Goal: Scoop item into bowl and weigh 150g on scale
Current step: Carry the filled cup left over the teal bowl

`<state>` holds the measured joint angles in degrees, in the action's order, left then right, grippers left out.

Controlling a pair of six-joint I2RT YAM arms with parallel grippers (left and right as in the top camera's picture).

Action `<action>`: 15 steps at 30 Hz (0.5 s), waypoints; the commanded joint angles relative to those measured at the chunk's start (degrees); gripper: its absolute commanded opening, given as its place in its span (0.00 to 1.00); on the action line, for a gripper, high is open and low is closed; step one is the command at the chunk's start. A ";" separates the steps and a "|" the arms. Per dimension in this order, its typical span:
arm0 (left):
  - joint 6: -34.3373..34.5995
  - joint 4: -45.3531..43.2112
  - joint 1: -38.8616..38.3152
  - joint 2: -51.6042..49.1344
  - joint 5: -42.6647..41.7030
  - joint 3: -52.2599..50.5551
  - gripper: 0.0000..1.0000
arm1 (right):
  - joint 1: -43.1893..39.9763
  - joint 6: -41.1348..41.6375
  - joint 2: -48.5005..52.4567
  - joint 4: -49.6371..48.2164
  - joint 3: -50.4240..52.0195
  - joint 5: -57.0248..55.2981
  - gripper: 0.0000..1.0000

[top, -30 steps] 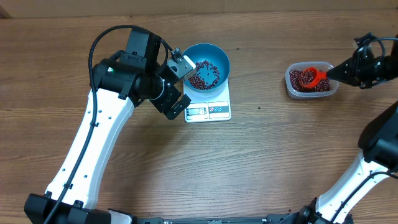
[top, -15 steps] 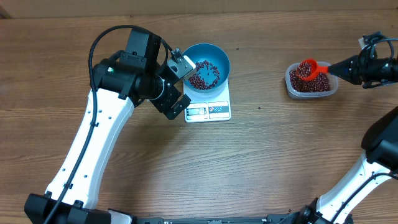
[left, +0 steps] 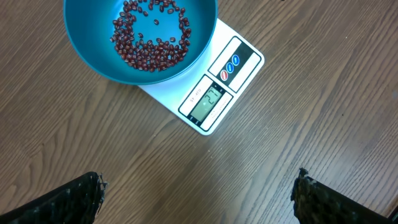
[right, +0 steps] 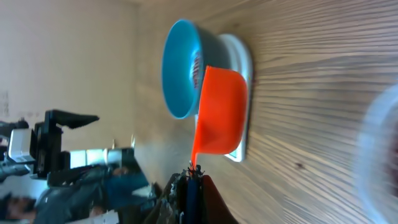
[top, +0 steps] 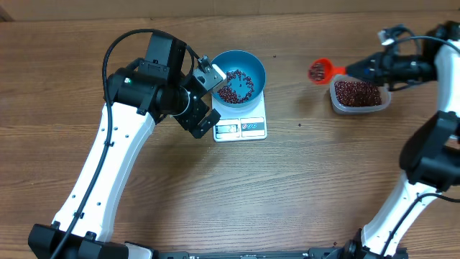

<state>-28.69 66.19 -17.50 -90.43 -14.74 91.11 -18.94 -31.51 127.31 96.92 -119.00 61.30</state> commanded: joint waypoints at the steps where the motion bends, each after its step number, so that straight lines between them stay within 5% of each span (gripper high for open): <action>1: -0.90 -0.02 0.22 -0.33 -0.09 -0.33 1.00 | 3.30 0.17 0.76 -0.17 0.11 3.69 0.04; 15: -0.90 -0.02 0.22 -0.33 -0.09 -0.33 1.00 | 14.05 5.44 0.66 -5.25 -0.17 6.10 0.04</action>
<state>-28.69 66.19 -17.47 -90.43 -14.74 91.11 -6.42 -28.47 127.37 92.44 -119.00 65.54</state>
